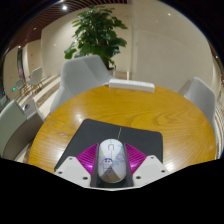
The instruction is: Arrange mouse
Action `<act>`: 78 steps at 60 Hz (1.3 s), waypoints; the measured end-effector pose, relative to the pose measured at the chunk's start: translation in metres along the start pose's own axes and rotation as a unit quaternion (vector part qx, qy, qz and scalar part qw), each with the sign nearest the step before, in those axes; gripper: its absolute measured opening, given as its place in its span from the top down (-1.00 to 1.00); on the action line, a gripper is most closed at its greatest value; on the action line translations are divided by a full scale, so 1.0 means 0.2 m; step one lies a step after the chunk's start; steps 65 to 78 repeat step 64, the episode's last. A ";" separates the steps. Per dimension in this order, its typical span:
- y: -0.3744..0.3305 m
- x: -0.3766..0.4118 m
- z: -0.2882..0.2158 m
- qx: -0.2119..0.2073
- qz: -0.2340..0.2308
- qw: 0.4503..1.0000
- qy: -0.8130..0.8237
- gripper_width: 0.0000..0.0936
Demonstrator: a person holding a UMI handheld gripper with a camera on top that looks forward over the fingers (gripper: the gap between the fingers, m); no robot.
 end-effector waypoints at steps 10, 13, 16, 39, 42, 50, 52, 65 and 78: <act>-0.08 0.03 0.02 0.008 -0.015 1.000 -0.022 -0.82; -0.17 0.01 -0.03 -0.005 -0.011 1.000 -0.014 -0.84; -0.30 -0.03 -0.07 -0.013 0.000 1.000 -0.008 -0.87; -1.29 -0.37 0.25 0.009 0.046 0.998 0.040 -0.88; -1.37 -0.42 0.33 0.011 0.055 0.998 0.042 -0.88; -1.54 -0.54 0.52 0.023 0.078 0.996 0.048 -0.87; -1.56 -0.55 0.55 0.025 0.080 0.995 0.051 -0.87; -1.73 -0.61 0.71 0.025 0.082 0.995 0.059 -0.87; -1.73 -0.61 0.71 0.025 0.082 0.995 0.059 -0.87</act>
Point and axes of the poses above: the point between the fingertips, and its own axes, seen from behind it with the camera up: x to the left, z down, y forward, the way the camera looks, the point moved 1 cm from there along -y, backward, against the way the camera looks, and after that the axes turned 3 degrees about x, right-handed, at the moved point
